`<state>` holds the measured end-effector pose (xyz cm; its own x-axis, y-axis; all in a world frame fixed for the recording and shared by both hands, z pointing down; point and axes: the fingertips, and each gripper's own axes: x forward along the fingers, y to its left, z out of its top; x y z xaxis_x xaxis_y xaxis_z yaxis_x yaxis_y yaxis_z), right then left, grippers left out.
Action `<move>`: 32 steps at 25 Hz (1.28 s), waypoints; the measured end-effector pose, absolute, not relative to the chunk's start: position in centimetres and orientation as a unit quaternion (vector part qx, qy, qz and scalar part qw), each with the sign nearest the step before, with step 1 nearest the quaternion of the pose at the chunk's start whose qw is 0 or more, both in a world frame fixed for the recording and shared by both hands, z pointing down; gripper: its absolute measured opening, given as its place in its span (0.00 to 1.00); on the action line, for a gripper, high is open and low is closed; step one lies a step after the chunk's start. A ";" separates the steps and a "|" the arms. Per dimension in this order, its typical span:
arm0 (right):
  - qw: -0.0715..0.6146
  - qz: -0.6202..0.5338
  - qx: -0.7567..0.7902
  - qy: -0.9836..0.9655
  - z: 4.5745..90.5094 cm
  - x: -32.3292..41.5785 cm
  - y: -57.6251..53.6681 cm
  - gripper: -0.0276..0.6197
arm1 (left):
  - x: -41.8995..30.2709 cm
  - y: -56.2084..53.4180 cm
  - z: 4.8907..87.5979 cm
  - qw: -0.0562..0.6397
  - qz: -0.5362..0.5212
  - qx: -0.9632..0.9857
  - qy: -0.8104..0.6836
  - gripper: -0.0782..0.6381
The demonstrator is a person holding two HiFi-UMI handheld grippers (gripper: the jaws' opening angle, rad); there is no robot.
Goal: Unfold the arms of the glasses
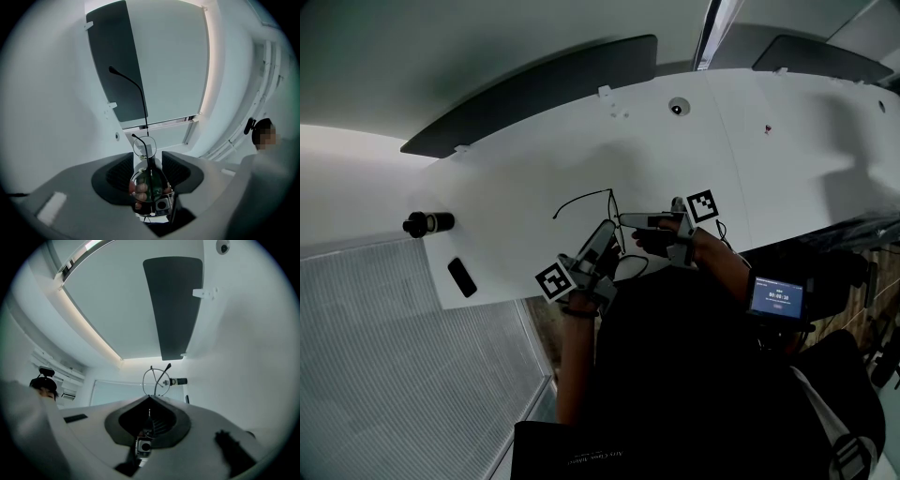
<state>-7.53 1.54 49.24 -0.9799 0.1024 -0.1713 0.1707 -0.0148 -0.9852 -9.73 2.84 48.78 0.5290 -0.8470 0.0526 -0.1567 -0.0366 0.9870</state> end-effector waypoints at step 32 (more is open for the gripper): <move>0.009 -0.699 0.107 0.707 49.3 -7.6 2.2 0.06 | -9.6 2.9 49.7 0.603 -0.301 0.642 -0.365 0.19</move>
<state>-7.62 2.18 49.32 -0.9771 0.1374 -0.1623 0.1639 0.0004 -0.9865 -9.58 2.88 49.65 0.5520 -0.8320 0.0550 -0.1061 -0.0046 0.9943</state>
